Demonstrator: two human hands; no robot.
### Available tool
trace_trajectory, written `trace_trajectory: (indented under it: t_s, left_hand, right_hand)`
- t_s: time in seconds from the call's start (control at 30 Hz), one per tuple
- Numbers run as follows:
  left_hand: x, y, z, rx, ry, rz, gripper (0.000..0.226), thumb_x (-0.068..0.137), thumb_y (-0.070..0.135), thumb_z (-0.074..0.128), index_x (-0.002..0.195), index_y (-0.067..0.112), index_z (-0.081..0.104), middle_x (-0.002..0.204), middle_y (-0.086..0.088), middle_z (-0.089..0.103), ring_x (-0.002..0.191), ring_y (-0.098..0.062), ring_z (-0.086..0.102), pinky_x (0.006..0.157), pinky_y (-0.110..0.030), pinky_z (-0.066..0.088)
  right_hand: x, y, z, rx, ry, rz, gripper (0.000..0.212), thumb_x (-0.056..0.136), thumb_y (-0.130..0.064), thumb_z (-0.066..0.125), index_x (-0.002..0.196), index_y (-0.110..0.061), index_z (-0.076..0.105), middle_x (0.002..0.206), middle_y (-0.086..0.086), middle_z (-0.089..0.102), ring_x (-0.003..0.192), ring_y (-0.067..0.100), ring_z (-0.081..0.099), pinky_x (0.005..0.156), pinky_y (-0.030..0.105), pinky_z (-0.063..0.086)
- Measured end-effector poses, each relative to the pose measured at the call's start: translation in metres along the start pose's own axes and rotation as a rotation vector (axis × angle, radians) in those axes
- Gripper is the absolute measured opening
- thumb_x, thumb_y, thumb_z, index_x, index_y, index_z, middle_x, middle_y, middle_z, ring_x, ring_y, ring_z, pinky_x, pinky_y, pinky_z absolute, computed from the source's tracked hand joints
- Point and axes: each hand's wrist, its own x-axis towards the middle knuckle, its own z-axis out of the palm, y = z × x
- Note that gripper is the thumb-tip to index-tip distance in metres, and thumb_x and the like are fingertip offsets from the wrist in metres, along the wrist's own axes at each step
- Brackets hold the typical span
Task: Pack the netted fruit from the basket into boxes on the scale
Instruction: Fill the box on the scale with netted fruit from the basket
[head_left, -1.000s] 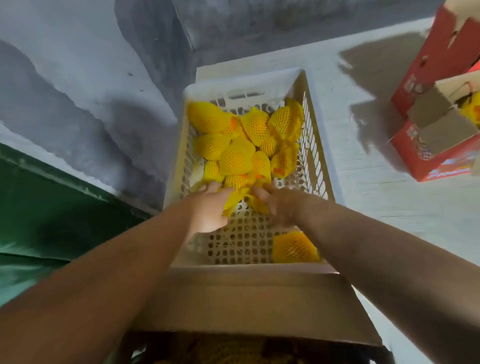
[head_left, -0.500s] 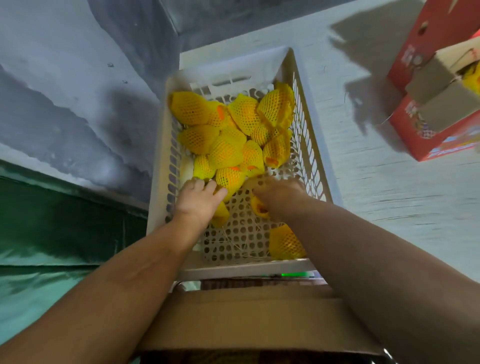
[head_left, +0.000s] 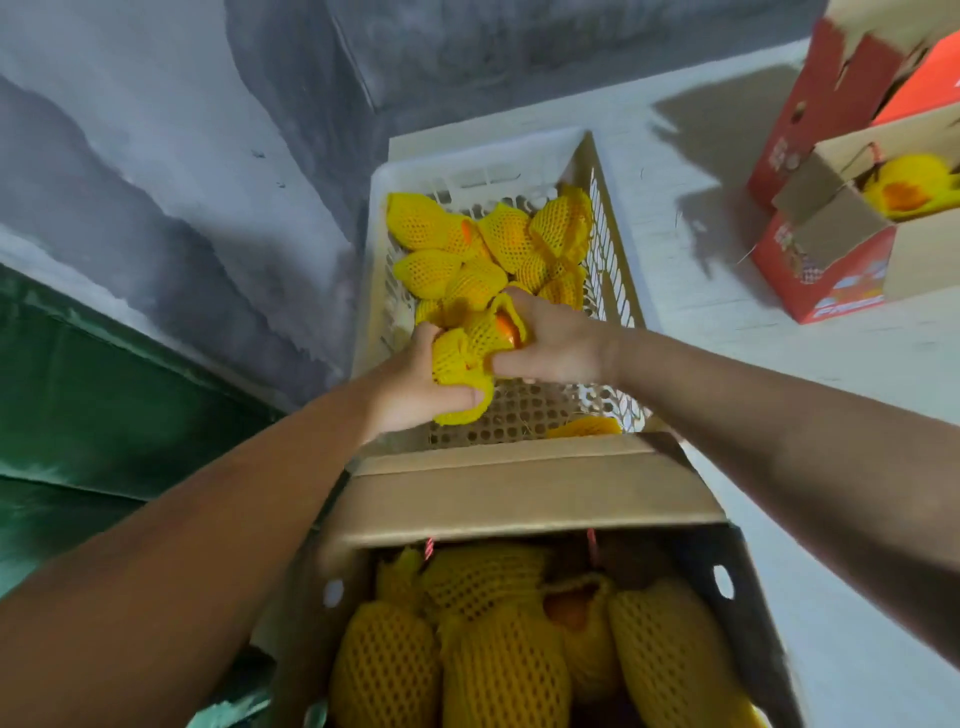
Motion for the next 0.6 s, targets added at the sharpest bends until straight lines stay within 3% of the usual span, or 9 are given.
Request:
trace_trajectory:
  t_s: [0.07, 0.13, 0.23, 0.27, 0.33, 0.4, 0.5, 0.6]
  left_hand:
    - [-0.025, 0.018, 0.002, -0.276, 0.091, 0.068, 0.071, 0.084, 0.026, 0.086, 0.137, 0.029, 0.039, 0.114, 0.009, 0.059, 0.098, -0.009, 0.065, 0.057, -0.011, 0.052]
    - [-0.053, 0.038, 0.006, -0.57, 0.102, 0.064, 0.071, 0.077, 0.028, 0.087, 0.138, 0.037, 0.051, 0.124, 0.007, 0.068, 0.104, -0.013, 0.071, 0.06, -0.024, 0.06]
    - [-0.104, 0.059, 0.013, -0.753, 0.134, 0.09, 0.058, 0.065, 0.039, 0.085, 0.118, 0.05, 0.066, 0.116, 0.01, 0.076, 0.102, -0.017, 0.076, 0.065, -0.037, 0.064]
    - [-0.122, 0.062, 0.017, -0.79, 0.159, 0.109, 0.053, 0.063, 0.041, 0.084, 0.113, 0.052, 0.068, 0.109, 0.011, 0.077, 0.098, -0.016, 0.077, 0.066, -0.038, 0.064]
    - [-0.158, 0.061, 0.027, -0.891, 0.23, 0.102, 0.053, 0.059, 0.045, 0.085, 0.109, 0.052, 0.07, 0.105, 0.009, 0.079, 0.095, -0.018, 0.078, 0.069, -0.04, 0.063]
    - [-0.194, 0.051, 0.043, -1.046, 0.255, 0.096, 0.071, 0.058, 0.047, 0.092, 0.125, 0.038, 0.069, 0.118, -0.003, 0.077, 0.105, -0.027, 0.076, 0.077, -0.045, 0.062]
    - [-0.248, 0.029, 0.061, -1.369, 0.252, 0.092, 0.102, 0.051, 0.046, 0.102, 0.137, 0.013, 0.061, 0.119, -0.015, 0.076, 0.101, -0.032, 0.077, 0.071, -0.038, 0.062]
    - [-0.286, 0.019, 0.075, -1.489, 0.286, 0.033, 0.078, 0.067, 0.032, 0.094, 0.134, 0.009, 0.061, 0.104, -0.013, 0.078, 0.086, -0.027, 0.079, 0.062, -0.032, 0.061]
  right_hand:
    - [-0.018, -0.029, -0.007, 0.026, 0.065, -0.089, 0.056, 0.087, -0.028, 0.076, 0.135, -0.024, 0.048, 0.1, -0.003, 0.07, 0.09, 0.006, 0.067, 0.079, 0.031, 0.057]
    - [-0.041, -0.058, -0.009, 0.105, 0.149, -0.177, 0.057, 0.086, -0.015, 0.076, 0.133, -0.02, 0.046, 0.089, -0.007, 0.065, 0.07, -0.002, 0.06, 0.065, 0.019, 0.05]
    - [-0.084, -0.089, 0.005, 0.279, 0.268, -0.26, 0.059, 0.085, -0.009, 0.077, 0.133, -0.021, 0.045, 0.09, -0.004, 0.065, 0.074, 0.008, 0.062, 0.069, 0.029, 0.053]
    - [-0.099, -0.095, 0.013, 0.341, 0.323, -0.286, 0.058, 0.085, -0.011, 0.078, 0.132, -0.022, 0.046, 0.091, -0.004, 0.067, 0.077, 0.01, 0.064, 0.071, 0.032, 0.056]
    - [-0.134, -0.102, 0.034, 0.439, 0.464, -0.312, 0.058, 0.084, -0.02, 0.08, 0.132, -0.023, 0.047, 0.093, -0.011, 0.07, 0.083, 0.006, 0.069, 0.073, 0.025, 0.056]
    - [-0.171, -0.1, 0.059, 0.481, 0.608, -0.3, 0.064, 0.084, -0.035, 0.081, 0.137, -0.029, 0.045, 0.103, -0.018, 0.072, 0.093, 0.0, 0.07, 0.079, 0.02, 0.055]
    - [-0.223, -0.093, 0.097, 0.383, 0.805, -0.214, 0.076, 0.078, -0.055, 0.079, 0.138, -0.049, 0.033, 0.112, -0.019, 0.069, 0.092, 0.01, 0.072, 0.08, 0.048, 0.059]
    - [-0.254, -0.083, 0.115, 0.173, 0.769, -0.254, 0.086, 0.078, -0.045, 0.081, 0.143, -0.047, 0.024, 0.107, -0.008, 0.068, 0.083, 0.022, 0.071, 0.074, 0.055, 0.058]
